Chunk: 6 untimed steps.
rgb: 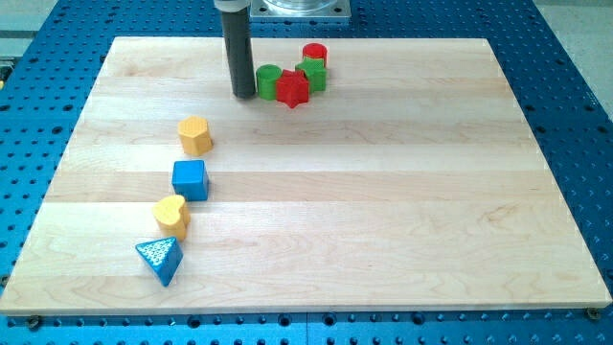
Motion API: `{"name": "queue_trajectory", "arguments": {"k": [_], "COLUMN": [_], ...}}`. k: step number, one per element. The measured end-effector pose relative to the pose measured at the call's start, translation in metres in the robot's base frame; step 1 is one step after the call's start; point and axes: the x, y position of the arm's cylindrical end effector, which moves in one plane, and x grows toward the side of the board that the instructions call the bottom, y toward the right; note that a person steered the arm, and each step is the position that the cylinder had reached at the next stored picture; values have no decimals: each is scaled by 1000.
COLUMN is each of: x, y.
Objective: Move the hexagon left to the heart
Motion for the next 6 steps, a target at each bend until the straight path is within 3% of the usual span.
{"name": "queue_trajectory", "arguments": {"k": [1, 3, 5, 6], "x": [77, 167, 194, 208], "y": [-37, -53, -88, -146]}}
